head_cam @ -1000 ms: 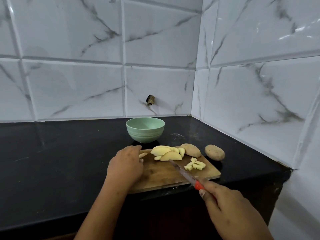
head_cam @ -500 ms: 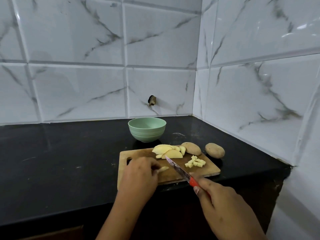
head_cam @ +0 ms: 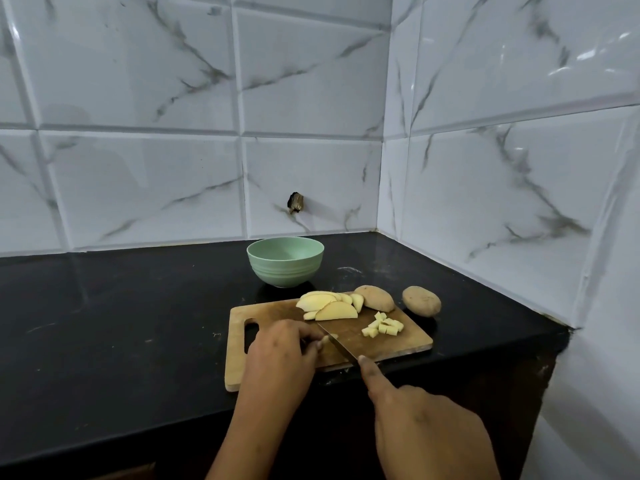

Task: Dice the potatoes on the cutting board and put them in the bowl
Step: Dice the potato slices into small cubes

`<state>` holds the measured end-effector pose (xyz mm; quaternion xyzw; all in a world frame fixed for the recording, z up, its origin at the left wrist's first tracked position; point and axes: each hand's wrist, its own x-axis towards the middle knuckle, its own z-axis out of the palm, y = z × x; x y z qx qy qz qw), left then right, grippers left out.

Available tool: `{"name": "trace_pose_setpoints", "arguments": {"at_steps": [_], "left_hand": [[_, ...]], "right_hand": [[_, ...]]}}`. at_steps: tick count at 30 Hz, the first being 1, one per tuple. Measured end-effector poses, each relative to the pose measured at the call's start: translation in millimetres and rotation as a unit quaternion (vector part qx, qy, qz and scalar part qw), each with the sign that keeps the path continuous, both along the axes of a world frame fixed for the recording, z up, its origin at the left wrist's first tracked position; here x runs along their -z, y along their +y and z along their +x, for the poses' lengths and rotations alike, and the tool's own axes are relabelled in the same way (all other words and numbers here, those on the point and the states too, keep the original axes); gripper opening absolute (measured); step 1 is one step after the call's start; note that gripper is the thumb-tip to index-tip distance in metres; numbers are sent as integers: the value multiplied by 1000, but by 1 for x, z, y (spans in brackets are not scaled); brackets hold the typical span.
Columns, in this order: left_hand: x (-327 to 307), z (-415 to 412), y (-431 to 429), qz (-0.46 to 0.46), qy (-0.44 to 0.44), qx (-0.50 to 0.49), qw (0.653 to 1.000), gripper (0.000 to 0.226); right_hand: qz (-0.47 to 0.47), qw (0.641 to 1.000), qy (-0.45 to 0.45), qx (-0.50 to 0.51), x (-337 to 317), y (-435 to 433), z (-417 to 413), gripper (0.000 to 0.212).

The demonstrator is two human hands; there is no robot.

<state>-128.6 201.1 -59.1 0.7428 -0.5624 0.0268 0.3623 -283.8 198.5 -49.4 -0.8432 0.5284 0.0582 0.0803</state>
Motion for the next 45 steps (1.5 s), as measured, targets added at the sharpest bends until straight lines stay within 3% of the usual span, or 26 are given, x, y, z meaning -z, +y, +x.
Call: {"name": "trace_pose_setpoints", "arguments": {"at_steps": [2, 7, 14, 17, 21, 32, 38, 42, 45], "left_hand": [[1, 0, 1, -5, 6, -1, 1000, 16], [6, 0, 5, -36, -15, -37, 999, 7], [8, 2, 5, -46, -10, -18, 999, 8], [6, 2, 6, -41, 0, -9, 999, 9], [5, 3, 9, -41, 1, -3, 999, 12], [3, 4, 8, -39, 24, -15, 999, 8], [3, 4, 8, -46, 11, -10, 999, 8], [2, 6, 10, -29, 17, 0, 999, 13], [2, 6, 14, -49, 40, -4, 998, 10]], "right_hand": [[-10, 1000, 22, -9, -2, -4, 6, 85], [-111, 990, -69, -45, 0, -2, -6, 62], [5, 1000, 2, -24, -10, -2, 6, 68], [-36, 998, -2, -43, -7, 1, 9, 73], [-89, 992, -69, -62, -6, 2, 3, 63], [76, 997, -12, -33, -17, -2, 3, 67], [14, 999, 10, -50, -11, 14, 13, 80], [-61, 995, -31, -66, -5, 8, 11, 70], [-41, 997, -50, -48, -4, 4, 8, 61]]}}
